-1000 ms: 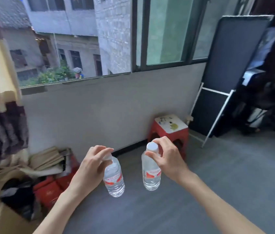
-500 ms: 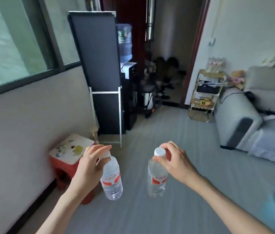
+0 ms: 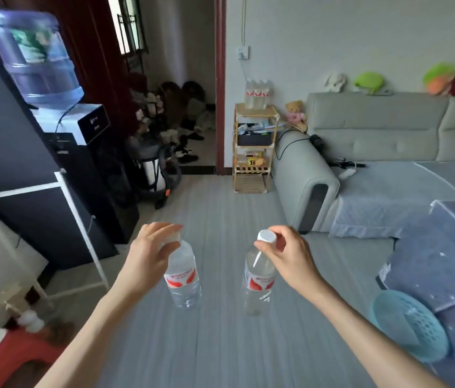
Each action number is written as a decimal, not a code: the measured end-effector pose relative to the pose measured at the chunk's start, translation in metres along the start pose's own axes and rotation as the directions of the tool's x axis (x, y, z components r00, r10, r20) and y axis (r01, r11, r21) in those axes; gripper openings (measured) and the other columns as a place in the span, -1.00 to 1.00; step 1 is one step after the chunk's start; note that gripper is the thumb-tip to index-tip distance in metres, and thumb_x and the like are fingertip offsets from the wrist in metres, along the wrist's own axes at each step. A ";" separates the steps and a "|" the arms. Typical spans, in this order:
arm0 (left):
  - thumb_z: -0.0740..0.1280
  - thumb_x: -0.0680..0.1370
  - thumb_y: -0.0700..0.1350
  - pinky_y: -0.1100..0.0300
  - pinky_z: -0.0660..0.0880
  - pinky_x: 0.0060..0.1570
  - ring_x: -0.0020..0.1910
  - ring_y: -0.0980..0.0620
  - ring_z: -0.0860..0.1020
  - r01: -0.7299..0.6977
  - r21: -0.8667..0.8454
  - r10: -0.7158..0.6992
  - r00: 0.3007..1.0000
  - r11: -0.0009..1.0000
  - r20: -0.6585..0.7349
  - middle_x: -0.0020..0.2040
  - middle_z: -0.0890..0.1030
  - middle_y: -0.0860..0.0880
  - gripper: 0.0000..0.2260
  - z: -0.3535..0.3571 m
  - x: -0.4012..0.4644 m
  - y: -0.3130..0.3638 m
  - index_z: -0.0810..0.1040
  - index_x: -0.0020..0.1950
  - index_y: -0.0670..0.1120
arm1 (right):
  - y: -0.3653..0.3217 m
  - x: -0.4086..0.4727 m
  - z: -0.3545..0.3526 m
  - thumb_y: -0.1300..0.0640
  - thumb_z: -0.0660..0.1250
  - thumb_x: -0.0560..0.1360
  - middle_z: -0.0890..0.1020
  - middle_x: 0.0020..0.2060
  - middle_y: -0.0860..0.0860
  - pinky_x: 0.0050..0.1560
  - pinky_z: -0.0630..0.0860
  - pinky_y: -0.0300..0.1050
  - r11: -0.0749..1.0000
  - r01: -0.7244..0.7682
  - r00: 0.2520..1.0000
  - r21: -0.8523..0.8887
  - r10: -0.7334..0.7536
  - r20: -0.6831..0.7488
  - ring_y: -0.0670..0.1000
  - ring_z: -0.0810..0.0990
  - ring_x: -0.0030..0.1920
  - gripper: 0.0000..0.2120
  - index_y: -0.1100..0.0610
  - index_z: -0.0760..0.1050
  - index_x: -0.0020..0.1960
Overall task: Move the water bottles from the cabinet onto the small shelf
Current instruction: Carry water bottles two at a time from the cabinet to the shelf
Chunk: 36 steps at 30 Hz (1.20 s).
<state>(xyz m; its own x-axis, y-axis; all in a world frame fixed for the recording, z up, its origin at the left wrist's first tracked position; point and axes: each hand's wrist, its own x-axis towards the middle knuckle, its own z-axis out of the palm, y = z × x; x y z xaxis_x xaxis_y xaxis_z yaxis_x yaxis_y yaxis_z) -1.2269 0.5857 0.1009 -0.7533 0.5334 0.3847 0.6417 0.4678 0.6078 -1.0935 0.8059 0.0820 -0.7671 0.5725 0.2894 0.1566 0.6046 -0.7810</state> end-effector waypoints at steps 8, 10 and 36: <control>0.32 0.48 -0.29 0.18 0.31 0.08 0.14 -0.04 0.42 0.000 -0.048 0.002 1.000 0.999 0.032 0.12 0.52 -0.04 -0.72 0.100 0.165 0.016 0.53 0.18 -0.14 | 0.074 0.176 -0.035 0.04 0.46 0.35 0.48 -0.14 -0.02 -0.11 0.34 -0.26 0.994 0.069 0.996 -0.085 -0.063 0.070 -0.04 0.48 -0.15 -0.69 0.16 0.46 -0.03; 0.33 0.48 -0.28 0.19 0.30 0.08 0.13 -0.02 0.42 -0.001 -0.063 0.003 0.999 0.998 0.033 0.11 0.52 -0.02 -0.72 0.119 0.203 0.014 0.53 0.18 -0.13 | 0.090 0.219 -0.036 0.05 0.46 0.35 0.48 -0.14 -0.01 -0.13 0.32 -0.29 0.993 0.079 0.996 -0.090 -0.074 0.052 -0.04 0.47 -0.16 -0.69 0.18 0.47 -0.03; 0.29 0.49 -0.28 0.16 0.35 0.10 0.13 0.01 0.38 -0.021 -0.082 0.037 0.980 0.996 0.197 0.13 0.51 -0.05 -0.74 0.368 0.750 -0.102 0.52 0.18 -0.15 | 0.294 0.778 0.031 0.02 0.43 0.37 0.49 -0.17 -0.06 -0.23 0.34 -0.43 0.986 0.001 0.999 -0.167 0.007 0.049 -0.09 0.48 -0.20 -0.74 0.10 0.47 -0.03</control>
<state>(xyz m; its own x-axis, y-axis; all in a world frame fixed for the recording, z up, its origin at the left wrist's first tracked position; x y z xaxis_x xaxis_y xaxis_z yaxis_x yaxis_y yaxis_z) -1.8047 1.1972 0.0721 -0.6861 0.6784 0.2627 0.6433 0.3972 0.6545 -1.6641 1.4119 0.0603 -0.7957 0.5488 0.2564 0.2575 0.6895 -0.6770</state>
